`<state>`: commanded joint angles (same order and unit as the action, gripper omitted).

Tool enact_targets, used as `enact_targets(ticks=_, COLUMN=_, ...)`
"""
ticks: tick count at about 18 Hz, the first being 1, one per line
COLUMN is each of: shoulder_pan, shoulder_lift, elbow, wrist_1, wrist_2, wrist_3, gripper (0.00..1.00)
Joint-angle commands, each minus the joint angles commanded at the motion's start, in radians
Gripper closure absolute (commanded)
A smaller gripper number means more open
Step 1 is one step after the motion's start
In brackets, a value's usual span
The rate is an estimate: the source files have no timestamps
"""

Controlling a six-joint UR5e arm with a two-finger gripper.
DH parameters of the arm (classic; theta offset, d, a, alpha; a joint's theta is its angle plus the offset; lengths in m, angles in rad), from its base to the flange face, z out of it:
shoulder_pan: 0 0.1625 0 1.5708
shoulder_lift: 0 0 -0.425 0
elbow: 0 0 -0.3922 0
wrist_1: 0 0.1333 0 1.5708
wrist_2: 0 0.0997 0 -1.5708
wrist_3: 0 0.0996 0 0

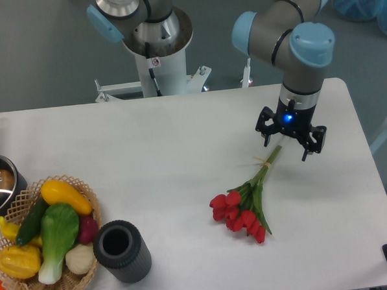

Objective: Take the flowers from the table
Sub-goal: 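Lower the gripper onto the tulip stems and close it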

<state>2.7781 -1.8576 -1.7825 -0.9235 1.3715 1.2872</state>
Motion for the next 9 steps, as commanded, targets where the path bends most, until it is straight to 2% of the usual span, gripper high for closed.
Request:
enact_targets(ticks=2, shoulder_pan=-0.009, shoulder_lift=-0.024, elbow=-0.003, wrist_1=0.005, wrist_2=-0.031, wrist_3=-0.032, gripper=0.0)
enact_targets(ticks=9, shoulder_pan=-0.058, shoulder_lift=-0.095, elbow=0.011, wrist_1=0.048, wrist_2=-0.029, wrist_3=-0.026, gripper=0.0)
